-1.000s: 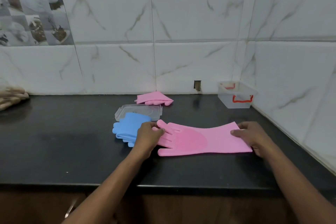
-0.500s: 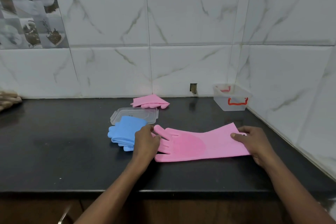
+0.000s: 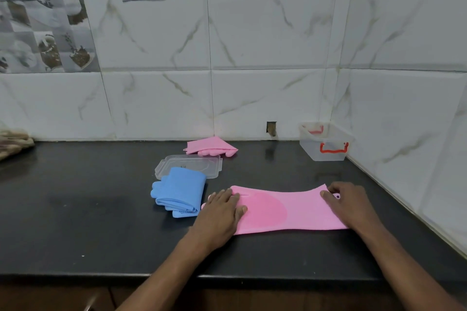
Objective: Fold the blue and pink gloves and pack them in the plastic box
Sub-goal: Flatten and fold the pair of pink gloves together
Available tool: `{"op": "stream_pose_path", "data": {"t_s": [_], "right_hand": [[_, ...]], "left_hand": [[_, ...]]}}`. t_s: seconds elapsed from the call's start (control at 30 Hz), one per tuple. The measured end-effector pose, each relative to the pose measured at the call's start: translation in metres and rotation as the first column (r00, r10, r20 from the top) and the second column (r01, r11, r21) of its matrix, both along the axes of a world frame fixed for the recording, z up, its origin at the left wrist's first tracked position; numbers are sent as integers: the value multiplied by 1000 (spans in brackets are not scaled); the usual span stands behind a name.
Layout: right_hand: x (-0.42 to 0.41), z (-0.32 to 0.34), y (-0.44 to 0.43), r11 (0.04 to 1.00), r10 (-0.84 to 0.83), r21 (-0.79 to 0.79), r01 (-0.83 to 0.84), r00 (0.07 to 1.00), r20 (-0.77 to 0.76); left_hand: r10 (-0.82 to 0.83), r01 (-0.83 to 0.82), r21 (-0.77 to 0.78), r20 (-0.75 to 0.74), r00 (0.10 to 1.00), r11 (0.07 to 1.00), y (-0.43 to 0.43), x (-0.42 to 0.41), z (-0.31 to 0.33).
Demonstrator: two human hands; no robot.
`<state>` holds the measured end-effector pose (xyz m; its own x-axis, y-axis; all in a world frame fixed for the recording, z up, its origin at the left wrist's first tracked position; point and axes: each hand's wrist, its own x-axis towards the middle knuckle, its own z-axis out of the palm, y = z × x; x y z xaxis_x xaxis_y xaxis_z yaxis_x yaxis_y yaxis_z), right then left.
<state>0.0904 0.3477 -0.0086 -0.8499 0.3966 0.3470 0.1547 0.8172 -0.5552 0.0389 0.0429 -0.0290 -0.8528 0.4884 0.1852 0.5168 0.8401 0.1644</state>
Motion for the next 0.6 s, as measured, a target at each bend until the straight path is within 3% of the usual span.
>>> {"op": "stream_pose_path", "data": {"t_s": [0.13,0.6], "right_hand": [[-9,2,-2,993,-38,113,32,998,54],[-9,4,-3,966,-158,231,114,970,183]], "left_hand": [[14,-14,3,-22,1000,1000,1,1,1],[6,-1,-77,70,998,997,2,-2,4]]}}
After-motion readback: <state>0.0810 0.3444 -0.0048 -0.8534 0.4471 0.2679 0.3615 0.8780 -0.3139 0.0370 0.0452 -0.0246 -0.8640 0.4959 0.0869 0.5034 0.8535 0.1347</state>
